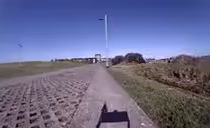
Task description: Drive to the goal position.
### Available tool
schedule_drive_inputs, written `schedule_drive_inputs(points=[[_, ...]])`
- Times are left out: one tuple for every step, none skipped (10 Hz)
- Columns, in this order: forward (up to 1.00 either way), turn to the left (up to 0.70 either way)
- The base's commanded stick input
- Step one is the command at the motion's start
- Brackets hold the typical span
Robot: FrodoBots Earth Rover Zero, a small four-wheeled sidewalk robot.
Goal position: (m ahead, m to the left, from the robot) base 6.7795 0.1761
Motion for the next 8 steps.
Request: schedule_drive_inputs(points=[[0.70, 0.00], [0.70, 0.00], [0.70, 0.00], [0.70, 0.00], [0.70, 0.00], [0.70, 0.00], [0.70, 0.00], [0.70, 0.00]])
